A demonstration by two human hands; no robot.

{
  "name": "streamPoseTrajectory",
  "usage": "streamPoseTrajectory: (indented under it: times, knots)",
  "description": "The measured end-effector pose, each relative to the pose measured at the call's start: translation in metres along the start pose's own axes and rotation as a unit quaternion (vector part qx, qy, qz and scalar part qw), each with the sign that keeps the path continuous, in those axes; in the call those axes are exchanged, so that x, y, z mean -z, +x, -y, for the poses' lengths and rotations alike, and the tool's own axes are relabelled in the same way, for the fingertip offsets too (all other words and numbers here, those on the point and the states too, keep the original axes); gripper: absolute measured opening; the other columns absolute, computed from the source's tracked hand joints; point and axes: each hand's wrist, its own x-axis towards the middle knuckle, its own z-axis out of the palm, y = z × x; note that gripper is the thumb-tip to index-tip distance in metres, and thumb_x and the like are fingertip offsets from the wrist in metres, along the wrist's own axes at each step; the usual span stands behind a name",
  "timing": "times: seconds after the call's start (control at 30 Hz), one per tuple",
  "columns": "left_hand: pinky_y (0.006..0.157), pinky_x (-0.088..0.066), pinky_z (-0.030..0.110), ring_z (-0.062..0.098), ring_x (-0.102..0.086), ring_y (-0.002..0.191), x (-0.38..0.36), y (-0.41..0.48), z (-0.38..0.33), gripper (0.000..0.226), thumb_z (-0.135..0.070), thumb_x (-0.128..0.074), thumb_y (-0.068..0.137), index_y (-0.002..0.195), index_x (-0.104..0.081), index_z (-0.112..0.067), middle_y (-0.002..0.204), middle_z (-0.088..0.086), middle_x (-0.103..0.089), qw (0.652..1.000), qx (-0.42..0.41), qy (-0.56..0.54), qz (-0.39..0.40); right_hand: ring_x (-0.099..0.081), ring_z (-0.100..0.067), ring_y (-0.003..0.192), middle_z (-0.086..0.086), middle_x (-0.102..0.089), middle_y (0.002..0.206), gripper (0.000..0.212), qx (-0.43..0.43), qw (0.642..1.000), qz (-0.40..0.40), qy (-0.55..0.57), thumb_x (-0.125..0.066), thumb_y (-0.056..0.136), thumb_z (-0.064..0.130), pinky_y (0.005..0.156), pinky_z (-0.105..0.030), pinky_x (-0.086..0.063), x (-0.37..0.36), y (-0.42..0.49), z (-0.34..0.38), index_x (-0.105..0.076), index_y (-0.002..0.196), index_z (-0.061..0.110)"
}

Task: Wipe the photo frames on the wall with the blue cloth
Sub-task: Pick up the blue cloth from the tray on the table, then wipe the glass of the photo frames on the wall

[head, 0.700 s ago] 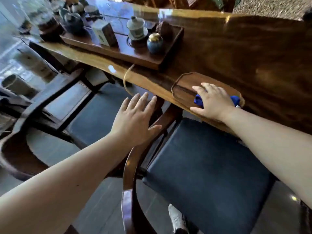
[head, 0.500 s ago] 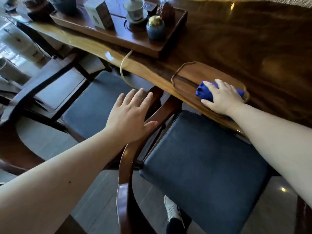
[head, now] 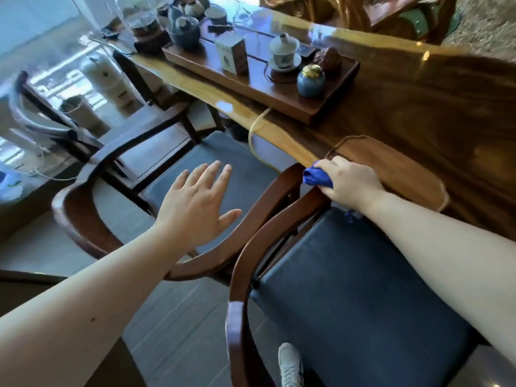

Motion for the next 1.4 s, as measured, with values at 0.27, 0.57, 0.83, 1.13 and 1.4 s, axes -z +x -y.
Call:
streamPoseTrajectory:
  times: [0.27,0.57,0.83,1.13,1.4]
  knots:
    - [0.114,-0.026,0.049,0.030,-0.030,0.140,0.042,-0.118,0.081,0.083,-0.066,-0.036,0.085,0.148,-0.024,-0.013,0.151,0.012,-0.036,0.993,0.108,0.039,-0.023,-0.065,-0.031,0.084,-0.004,-0.061,0.098,0.045,0.167,0.980,-0.081,0.067,-0.062,0.076,0.036,0.057,-0.042,-0.054,0.035,0.009,0.162,-0.054,0.120,0.027]
    - [0.105,-0.039,0.051,0.031,-0.049,0.126,0.121,-0.280,0.163,0.075,-0.060,-0.039,0.084,0.138,-0.043,-0.009,0.137,0.013,-0.054,0.964,0.223,0.068,-0.131,-0.065,-0.032,0.078,-0.004,-0.062,0.100,0.045,0.355,0.919,-0.151,0.084,-0.067,0.078,0.032,0.051,-0.035,-0.048,0.118,-0.003,0.365,-0.054,0.120,0.022]
    - [0.101,-0.041,0.051,0.033,-0.053,0.118,0.196,-0.413,0.209,0.072,-0.059,-0.051,0.081,0.132,-0.046,-0.009,0.131,0.015,-0.057,0.898,0.358,0.156,-0.202,-0.065,-0.034,0.079,-0.007,-0.063,0.107,0.051,0.466,0.851,-0.212,0.116,-0.071,0.076,0.031,0.054,-0.036,-0.051,0.186,-0.027,0.532,-0.049,0.122,0.026]
    - [0.106,-0.035,0.050,0.032,-0.049,0.124,0.258,-0.491,0.231,0.071,-0.056,-0.053,0.081,0.136,-0.044,-0.011,0.135,0.014,-0.055,0.826,0.461,0.254,-0.200,-0.064,-0.032,0.083,-0.004,-0.062,0.107,0.051,0.580,0.757,-0.219,0.207,-0.068,0.076,0.036,0.055,-0.040,-0.052,0.205,-0.029,0.675,-0.050,0.123,0.028]
    - [0.109,-0.033,0.054,0.036,-0.044,0.129,0.312,-0.542,0.250,0.073,-0.058,-0.043,0.086,0.140,-0.038,-0.009,0.140,0.017,-0.049,0.751,0.557,0.333,-0.121,-0.062,-0.021,0.079,0.005,-0.061,0.108,0.045,0.663,0.663,-0.158,0.309,-0.069,0.078,0.037,0.056,-0.032,-0.047,0.228,-0.026,0.779,-0.045,0.116,0.034]
